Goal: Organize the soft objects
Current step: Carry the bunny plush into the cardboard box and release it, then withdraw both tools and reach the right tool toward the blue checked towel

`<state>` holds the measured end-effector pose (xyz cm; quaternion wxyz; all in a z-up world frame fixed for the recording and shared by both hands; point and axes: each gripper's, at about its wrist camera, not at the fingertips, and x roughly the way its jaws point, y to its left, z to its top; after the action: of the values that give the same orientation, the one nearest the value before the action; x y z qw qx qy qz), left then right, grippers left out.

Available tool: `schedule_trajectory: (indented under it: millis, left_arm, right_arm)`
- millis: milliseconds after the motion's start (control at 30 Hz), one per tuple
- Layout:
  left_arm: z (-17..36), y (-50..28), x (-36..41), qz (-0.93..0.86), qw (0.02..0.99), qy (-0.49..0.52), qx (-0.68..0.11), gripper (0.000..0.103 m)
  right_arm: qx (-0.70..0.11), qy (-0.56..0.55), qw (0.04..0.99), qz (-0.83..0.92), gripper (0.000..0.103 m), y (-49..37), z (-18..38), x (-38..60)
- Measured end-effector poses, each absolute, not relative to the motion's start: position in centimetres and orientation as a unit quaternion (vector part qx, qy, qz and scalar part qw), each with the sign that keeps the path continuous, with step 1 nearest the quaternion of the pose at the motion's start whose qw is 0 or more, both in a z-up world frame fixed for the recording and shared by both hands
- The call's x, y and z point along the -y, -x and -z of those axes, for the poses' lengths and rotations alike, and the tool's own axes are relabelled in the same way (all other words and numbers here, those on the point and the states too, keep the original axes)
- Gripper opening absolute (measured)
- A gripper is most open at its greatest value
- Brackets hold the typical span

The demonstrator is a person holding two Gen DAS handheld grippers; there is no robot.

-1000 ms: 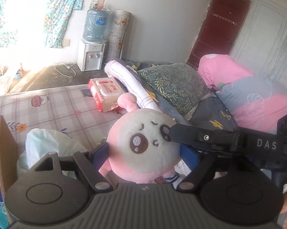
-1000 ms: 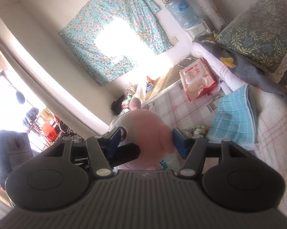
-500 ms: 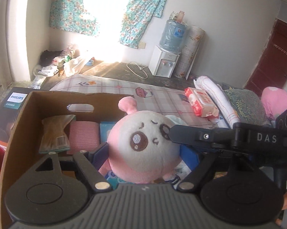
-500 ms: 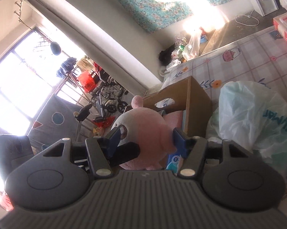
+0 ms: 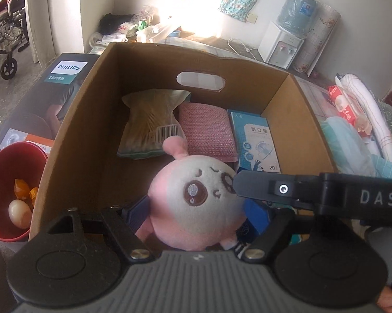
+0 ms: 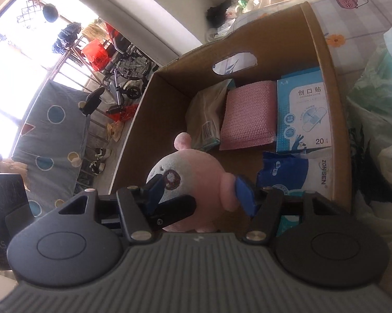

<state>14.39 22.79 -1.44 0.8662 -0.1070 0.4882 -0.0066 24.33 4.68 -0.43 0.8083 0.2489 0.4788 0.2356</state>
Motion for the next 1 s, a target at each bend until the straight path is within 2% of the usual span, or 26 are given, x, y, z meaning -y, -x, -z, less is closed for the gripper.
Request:
schedule_trajectory:
  millis: [100,267,400,767,1000]
  left_arm:
    - [3.3,-15.4,-23.2,0.008,0.847,0.124,-0.517,0.074]
    - [3.5,-15.7,-23.3,0.007,0.846,0.120,-0.519,0.076]
    - [4.1,-16.0,-23.6,0.000,0.837,0.135,-0.530,0.082]
    - [4.3,-17.6,-21.8,0.013,0.862,0.116,-0.494,0.082]
    - [3.1,-17.1,-22.7,-0.011,0.858,0.152,-0.491,0.083]
  right_arm:
    - [-0.480,-0.224,0.815,-0.234,0.062,-24.5,0.7,-5.6]
    - [-0.479,-0.213,0.820,-0.231,0.062,-24.7,0.7,-6.1]
    - [-0.468,-0.209,0.827,-0.232,0.062,-24.7,0.3,-5.5]
    - [-0.434,-0.232,0.836,-0.243,0.063,-23.9,-1.4,-2.7]
    - [-0.411,-0.242,0.844,-0.244,0.066,-23.0,-2.7,-1.3]
